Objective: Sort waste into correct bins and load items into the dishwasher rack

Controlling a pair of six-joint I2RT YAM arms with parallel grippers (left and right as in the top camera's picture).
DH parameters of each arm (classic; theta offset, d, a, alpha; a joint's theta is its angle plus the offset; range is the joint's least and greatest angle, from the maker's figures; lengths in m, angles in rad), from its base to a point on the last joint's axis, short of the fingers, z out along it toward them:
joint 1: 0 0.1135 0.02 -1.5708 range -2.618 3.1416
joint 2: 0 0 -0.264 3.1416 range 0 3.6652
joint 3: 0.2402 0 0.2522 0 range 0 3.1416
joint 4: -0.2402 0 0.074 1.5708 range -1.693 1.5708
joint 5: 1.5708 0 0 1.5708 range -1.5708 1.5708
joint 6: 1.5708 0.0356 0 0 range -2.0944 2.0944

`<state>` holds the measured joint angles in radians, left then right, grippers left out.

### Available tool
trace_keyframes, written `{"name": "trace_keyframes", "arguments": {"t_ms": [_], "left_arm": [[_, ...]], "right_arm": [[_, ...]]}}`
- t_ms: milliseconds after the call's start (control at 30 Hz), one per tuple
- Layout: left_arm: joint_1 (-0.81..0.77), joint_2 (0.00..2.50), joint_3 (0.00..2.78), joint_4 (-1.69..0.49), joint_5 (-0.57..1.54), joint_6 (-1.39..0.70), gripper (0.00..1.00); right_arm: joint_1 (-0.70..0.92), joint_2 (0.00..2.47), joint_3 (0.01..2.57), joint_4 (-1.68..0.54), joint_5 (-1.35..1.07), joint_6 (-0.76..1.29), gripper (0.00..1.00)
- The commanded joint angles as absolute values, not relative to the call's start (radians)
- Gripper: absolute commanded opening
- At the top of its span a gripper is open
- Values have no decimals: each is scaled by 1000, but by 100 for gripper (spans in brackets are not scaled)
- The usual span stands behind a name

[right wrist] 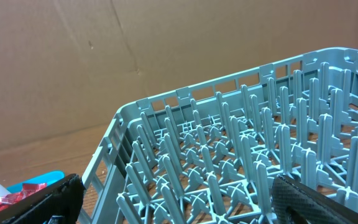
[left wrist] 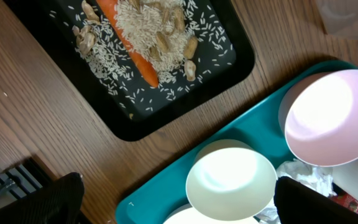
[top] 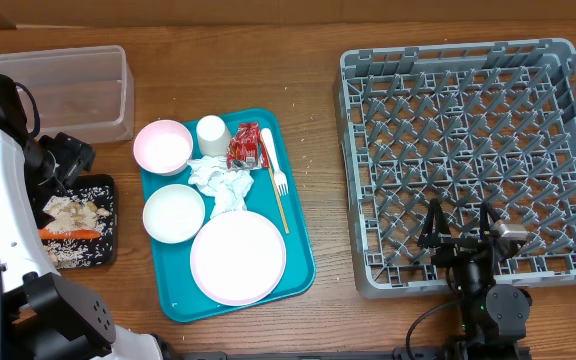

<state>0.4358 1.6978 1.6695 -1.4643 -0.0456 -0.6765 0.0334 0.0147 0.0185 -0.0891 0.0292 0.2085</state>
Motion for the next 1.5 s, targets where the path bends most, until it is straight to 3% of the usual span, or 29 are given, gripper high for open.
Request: {"name": "trace_keyframes", "arguments": {"t_ms": [0, 133, 300, 433, 667, 800, 1067, 1300, 1467], "left_arm": [[438, 1674, 1683, -1461, -74, -669, 100], [438, 1674, 1683, -1461, -74, -669, 100], [438, 1674, 1683, -1461, -74, -669, 100], [438, 1674, 1683, -1461, -74, -669, 100], [438, 1674, 1683, -1461, -74, -669, 100], [438, 1674, 1683, -1461, -74, -669, 100], [438, 1674, 1683, -1461, -74, -669, 100], [438, 1674, 1683, -1461, -74, -669, 100], [438, 1674, 1683, -1461, -75, -669, 100]], "right_arm": [[38, 4, 8, -76, 24, 208, 100], [38, 4, 8, -15, -110, 387, 100], [38, 4, 8, 21, -459, 837, 100], [38, 4, 8, 43, -504, 1082, 100], [38, 4, 19, 358, -613, 1063, 99], [38, 13, 105, 339, -585, 994, 100], [38, 223, 471, 65, -540, 679, 100], [50, 659, 910, -298, -690, 434, 100], [186, 951, 1210, -591, -624, 250, 100]]}}
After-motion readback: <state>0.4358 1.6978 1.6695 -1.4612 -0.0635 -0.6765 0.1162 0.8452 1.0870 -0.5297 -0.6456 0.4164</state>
